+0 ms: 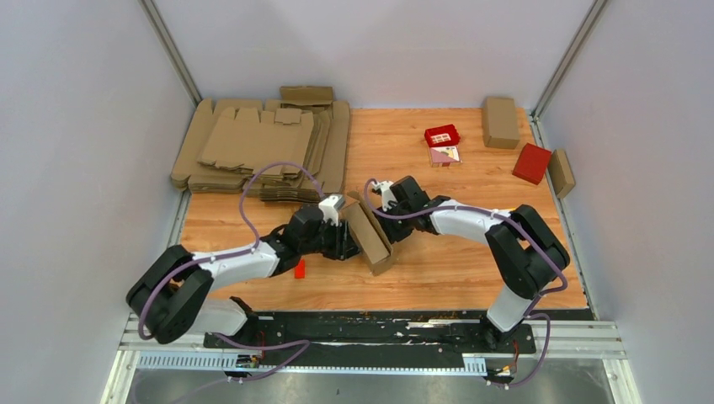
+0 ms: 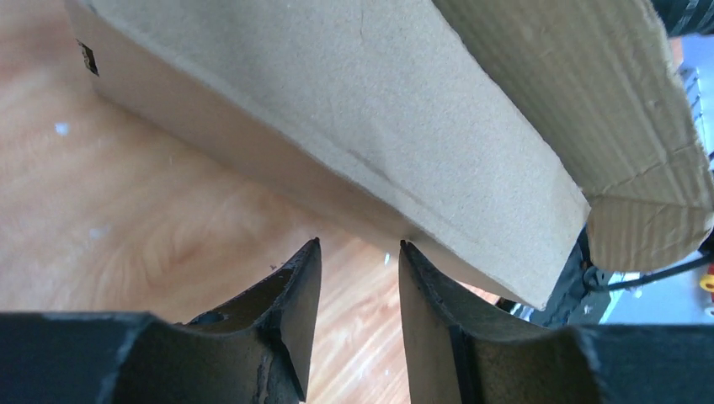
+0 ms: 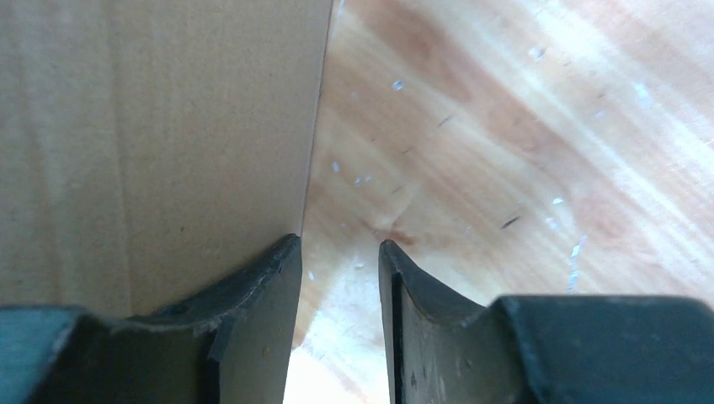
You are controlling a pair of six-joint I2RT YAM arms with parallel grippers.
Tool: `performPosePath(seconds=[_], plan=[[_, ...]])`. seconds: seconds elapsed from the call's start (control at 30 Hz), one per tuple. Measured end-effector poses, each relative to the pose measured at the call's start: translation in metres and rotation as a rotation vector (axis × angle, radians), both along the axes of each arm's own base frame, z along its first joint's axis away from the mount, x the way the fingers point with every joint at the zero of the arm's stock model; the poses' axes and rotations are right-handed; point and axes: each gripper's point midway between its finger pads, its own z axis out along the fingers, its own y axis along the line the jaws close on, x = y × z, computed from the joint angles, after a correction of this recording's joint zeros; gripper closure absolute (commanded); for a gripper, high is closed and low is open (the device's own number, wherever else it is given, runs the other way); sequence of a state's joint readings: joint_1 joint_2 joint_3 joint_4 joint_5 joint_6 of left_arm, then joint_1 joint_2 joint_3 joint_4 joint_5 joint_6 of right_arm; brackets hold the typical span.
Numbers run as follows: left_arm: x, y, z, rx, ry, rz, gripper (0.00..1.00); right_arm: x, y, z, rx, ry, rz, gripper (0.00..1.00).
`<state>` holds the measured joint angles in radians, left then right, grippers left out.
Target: Fold the paper box
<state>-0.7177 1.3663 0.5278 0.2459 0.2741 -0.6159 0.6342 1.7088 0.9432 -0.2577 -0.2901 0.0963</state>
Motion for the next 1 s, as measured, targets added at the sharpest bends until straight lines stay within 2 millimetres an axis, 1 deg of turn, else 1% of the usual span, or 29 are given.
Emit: performPosePath(seconds=[0.07, 0.13, 0.23, 0.37, 0.47, 0.57, 0.73, 0.83, 1.0], plan=[[-0.010, 0.008, -0.002, -0.004, 0.002, 0.003, 0.44, -0.007, 0.001, 0.000, 0.000, 0.002, 0.014, 0.60], [-0.016, 0.015, 0.000, -0.009, -0.009, 0.018, 0.37, -0.011, 0.002, 0.000, 0.001, 0.004, 0.023, 0.60], [-0.017, 0.018, 0.010, -0.035, -0.032, 0.035, 0.27, -0.012, 0.003, 0.000, 0.004, 0.005, 0.028, 0.59], [-0.012, 0.019, 0.028, -0.082, -0.067, 0.059, 0.23, -0.012, 0.004, 0.000, 0.012, 0.003, 0.031, 0.59], [-0.007, 0.024, 0.038, -0.116, -0.089, 0.092, 0.23, -0.012, 0.004, 0.000, 0.017, -0.003, 0.030, 0.59], [0.002, 0.030, 0.041, -0.129, -0.091, 0.132, 0.25, -0.012, 0.004, 0.001, 0.023, -0.010, 0.027, 0.59], [0.019, 0.041, 0.029, -0.093, -0.055, 0.193, 0.28, -0.013, 0.002, 0.001, 0.025, -0.019, 0.019, 0.58], [0.031, 0.046, 0.022, -0.074, -0.030, 0.223, 0.31, -0.012, 0.000, 0.006, 0.032, -0.029, 0.008, 0.58], [0.048, 0.040, 0.022, -0.086, -0.022, 0.220, 0.37, -0.006, -0.001, 0.026, 0.069, -0.063, -0.023, 0.57]])
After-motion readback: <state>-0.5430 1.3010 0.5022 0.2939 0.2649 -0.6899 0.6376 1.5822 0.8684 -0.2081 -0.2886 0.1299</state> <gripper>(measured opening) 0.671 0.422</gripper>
